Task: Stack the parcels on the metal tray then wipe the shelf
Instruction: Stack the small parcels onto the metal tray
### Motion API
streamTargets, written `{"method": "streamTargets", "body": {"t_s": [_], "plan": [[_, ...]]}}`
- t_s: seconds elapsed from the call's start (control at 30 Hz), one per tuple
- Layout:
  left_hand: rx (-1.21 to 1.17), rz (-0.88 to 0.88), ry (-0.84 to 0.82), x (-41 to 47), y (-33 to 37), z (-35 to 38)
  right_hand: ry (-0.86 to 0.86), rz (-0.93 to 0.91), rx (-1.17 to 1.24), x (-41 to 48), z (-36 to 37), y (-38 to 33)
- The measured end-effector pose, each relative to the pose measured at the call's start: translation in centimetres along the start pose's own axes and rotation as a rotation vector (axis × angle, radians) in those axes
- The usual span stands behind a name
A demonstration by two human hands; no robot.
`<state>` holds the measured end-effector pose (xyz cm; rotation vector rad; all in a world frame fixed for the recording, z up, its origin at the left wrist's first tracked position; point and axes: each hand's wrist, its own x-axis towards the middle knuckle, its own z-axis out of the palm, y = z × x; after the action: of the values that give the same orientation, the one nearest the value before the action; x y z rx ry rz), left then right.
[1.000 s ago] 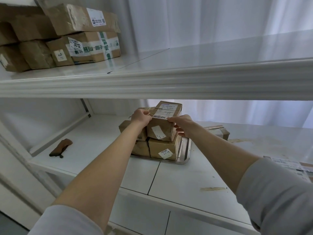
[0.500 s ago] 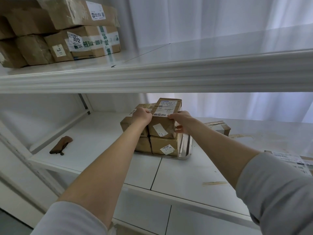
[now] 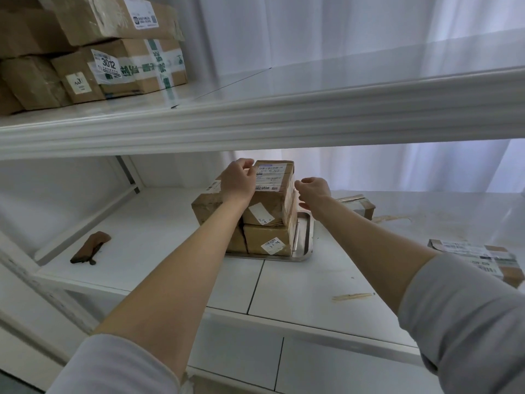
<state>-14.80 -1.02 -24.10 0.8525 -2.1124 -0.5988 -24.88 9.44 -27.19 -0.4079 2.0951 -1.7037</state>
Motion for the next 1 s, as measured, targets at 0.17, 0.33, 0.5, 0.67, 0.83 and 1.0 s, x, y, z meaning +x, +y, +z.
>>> {"method": "streamTargets", "body": {"t_s": [0.17, 0.33, 0.5, 0.67, 0.83, 1.0], "plan": [[-0.095, 0.189, -0.049, -1.0, 3.7, 2.6, 0.042, 0.020, -0.054, -0.1, -3.2, 0.7], [-0.055, 0.228, -0.221, -3.0, 7.0, 5.9, 0.111, 0.056, -0.032, -0.3, -7.0, 1.4], [-0.058, 0.147, -0.317, -5.2, 9.1, 8.7, 0.215, 0.088, -0.101, 0.0, -10.8, 2.8], [-0.058, 0.046, -0.581, -6.7, 10.1, 11.5, 0.037, 0.185, -0.095, -0.6, -13.8, 4.5], [0.105, 0.071, -0.749, -8.6, 11.2, 14.7, 0.112, 0.166, -0.135, -0.4, -17.0, 7.0], [0.101, 0.043, -0.851, -11.1, 13.1, 17.6, 0.224, 0.135, -0.225, 0.3, -20.8, 8.8]]}}
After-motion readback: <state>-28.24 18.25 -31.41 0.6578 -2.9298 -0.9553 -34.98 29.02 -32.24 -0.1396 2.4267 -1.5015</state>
